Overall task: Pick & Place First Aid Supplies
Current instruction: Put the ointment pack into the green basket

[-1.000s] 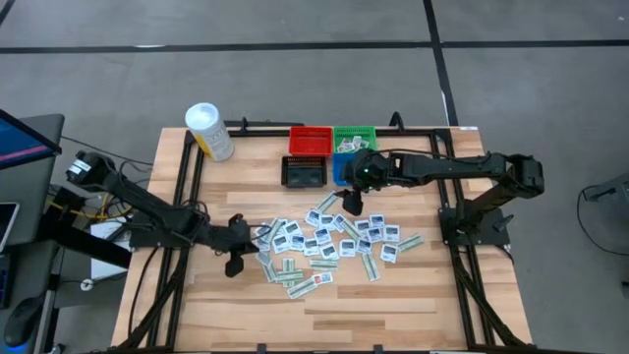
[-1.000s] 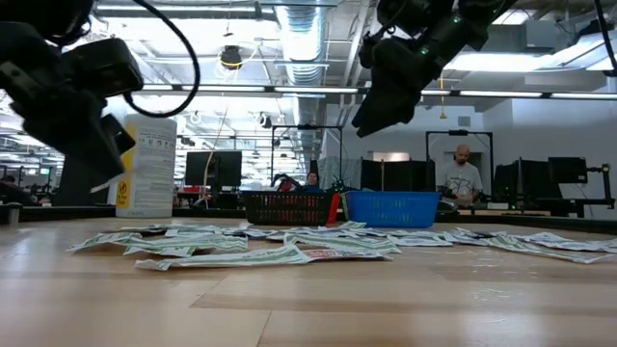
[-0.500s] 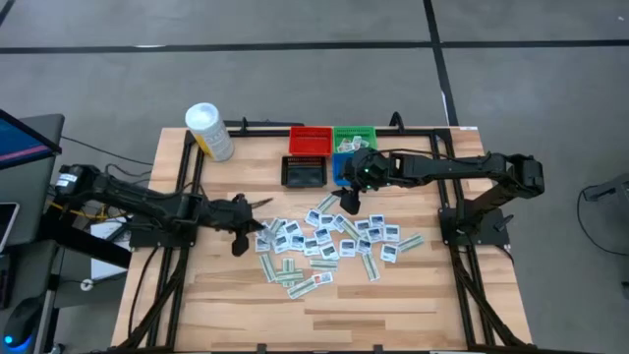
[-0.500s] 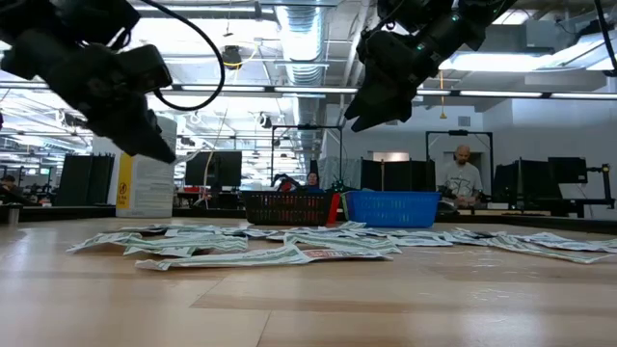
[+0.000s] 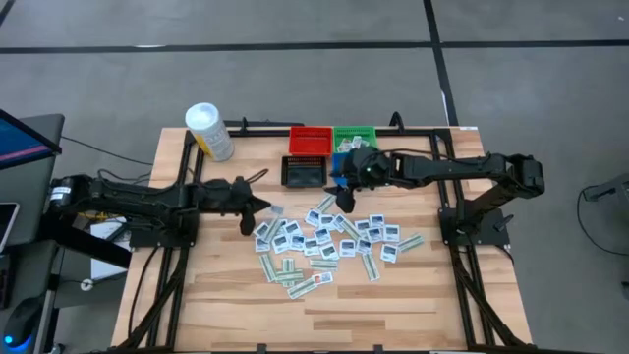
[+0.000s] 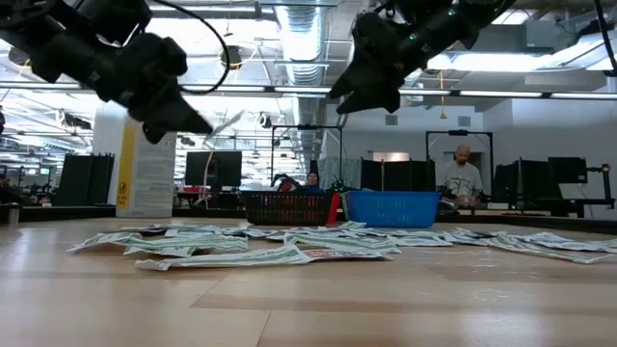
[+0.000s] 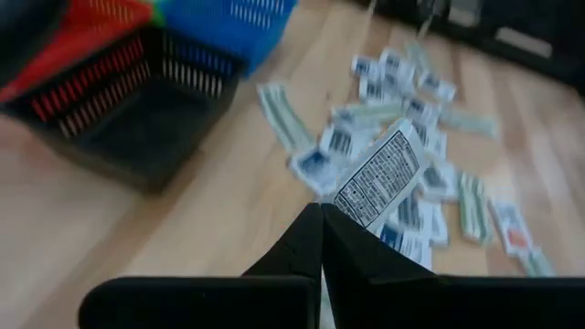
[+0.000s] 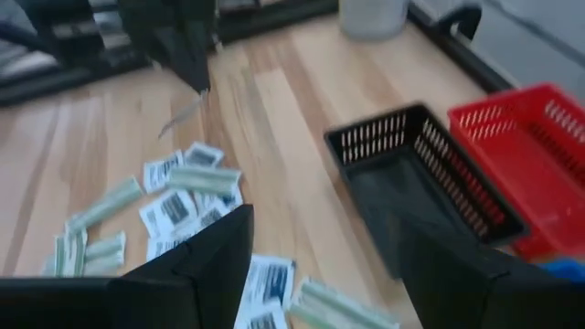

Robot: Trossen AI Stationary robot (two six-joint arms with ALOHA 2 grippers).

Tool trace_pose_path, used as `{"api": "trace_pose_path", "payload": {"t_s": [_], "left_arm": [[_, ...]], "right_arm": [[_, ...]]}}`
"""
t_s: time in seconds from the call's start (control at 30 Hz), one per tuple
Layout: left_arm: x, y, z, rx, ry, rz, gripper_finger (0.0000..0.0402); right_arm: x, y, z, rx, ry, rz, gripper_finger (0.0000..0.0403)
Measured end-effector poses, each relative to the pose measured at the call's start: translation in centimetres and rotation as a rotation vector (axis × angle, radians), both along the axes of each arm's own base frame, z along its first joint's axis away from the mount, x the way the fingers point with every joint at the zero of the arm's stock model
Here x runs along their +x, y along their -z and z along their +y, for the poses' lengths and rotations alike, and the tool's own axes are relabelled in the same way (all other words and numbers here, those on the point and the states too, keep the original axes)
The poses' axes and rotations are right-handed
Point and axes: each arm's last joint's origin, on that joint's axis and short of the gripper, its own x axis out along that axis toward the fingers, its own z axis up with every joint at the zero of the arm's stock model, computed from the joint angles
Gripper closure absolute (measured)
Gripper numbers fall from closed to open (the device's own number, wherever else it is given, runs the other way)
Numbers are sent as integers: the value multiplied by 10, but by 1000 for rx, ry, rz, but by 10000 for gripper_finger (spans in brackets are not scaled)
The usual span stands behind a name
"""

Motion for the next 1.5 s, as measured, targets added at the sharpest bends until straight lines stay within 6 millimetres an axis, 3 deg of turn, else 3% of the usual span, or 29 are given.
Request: {"api": "trace_pose_path", "payload": {"t_s": [0.3,0.77,1.0,1.1,1.3,1.5], "left_arm": [[5,-19,13,26,-88,-203,397],[5,-36,28,53,-419,-408,398],[14,-38,30,-4,-451,-519,398],[23,-38,31,-5,-450,-510,398],[37,-39,33,-3,-433,-482,397],[40,-39,33,-5,-415,-477,397]], "right_arm": [[9,-18,-2,-36,0,-211,159],[15,-43,-4,-50,49,-478,159],[32,-30,-8,-37,123,-518,159],[40,-13,-7,-11,125,-497,159],[60,-11,-5,-9,95,-537,159],[60,-10,-11,-15,109,-533,159]]}}
